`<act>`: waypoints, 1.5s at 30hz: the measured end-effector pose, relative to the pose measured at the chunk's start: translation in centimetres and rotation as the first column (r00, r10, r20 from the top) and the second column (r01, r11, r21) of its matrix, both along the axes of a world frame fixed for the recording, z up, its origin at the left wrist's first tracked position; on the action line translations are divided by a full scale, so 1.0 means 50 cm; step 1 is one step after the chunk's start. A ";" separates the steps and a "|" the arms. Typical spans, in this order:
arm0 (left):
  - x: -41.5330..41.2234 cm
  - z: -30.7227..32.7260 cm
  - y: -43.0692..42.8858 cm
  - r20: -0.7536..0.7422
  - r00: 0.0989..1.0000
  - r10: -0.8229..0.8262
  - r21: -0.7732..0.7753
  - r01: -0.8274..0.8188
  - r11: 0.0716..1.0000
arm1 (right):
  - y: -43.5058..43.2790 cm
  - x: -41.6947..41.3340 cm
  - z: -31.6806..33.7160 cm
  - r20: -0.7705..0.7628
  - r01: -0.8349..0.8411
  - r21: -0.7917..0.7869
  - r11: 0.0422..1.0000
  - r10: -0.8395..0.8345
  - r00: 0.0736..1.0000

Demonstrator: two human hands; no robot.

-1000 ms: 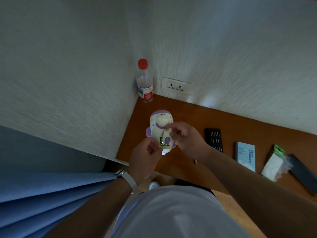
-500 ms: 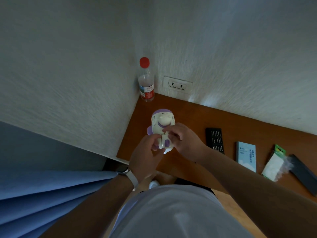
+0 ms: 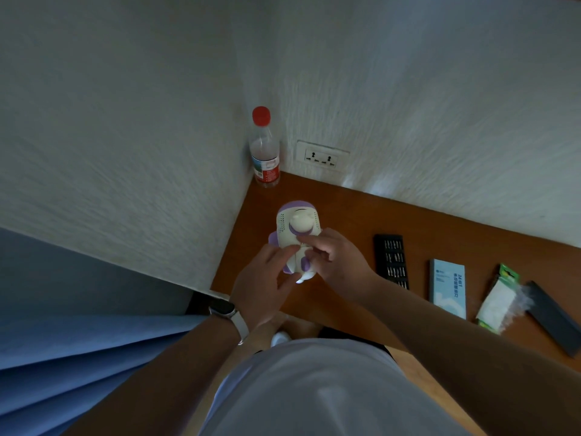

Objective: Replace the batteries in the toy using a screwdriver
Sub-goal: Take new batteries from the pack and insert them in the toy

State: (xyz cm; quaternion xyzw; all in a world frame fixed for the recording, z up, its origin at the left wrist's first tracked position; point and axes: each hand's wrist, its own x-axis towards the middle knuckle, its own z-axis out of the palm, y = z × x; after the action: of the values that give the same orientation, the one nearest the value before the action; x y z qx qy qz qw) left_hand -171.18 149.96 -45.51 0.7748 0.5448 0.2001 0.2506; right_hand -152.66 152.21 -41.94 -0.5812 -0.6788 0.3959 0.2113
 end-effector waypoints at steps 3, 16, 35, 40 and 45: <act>-0.001 -0.001 0.000 -0.003 1.000 -0.002 0.006 0.002 1.000 | -0.001 -0.001 0.006 -0.036 0.031 -0.034 0.999 -0.032 0.999; 0.003 -0.011 0.001 0.164 0.978 0.128 -0.052 -0.121 0.991 | -0.005 -0.005 0.010 -0.079 0.109 -0.137 0.985 -0.120 0.990; -0.006 -0.028 -0.004 0.087 0.995 0.047 0.050 -0.051 0.997 | -0.007 0.002 0.002 0.009 0.024 -0.052 0.998 -0.024 1.000; -0.014 -0.032 -0.002 0.118 0.992 0.051 0.078 -0.061 0.995 | -0.010 0.005 -0.001 0.063 -0.037 -0.013 0.999 0.038 0.997; -0.008 -0.032 -0.006 0.095 0.992 0.085 0.137 -0.098 0.986 | -0.010 0.007 -0.010 0.064 -0.070 0.017 0.997 0.069 0.996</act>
State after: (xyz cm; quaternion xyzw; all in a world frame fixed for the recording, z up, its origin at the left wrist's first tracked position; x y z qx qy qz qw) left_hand -171.60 149.68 -47.10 0.7551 0.5526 0.2837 0.2097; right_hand -152.32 151.72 -42.44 -0.5674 -0.7088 0.3779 0.1812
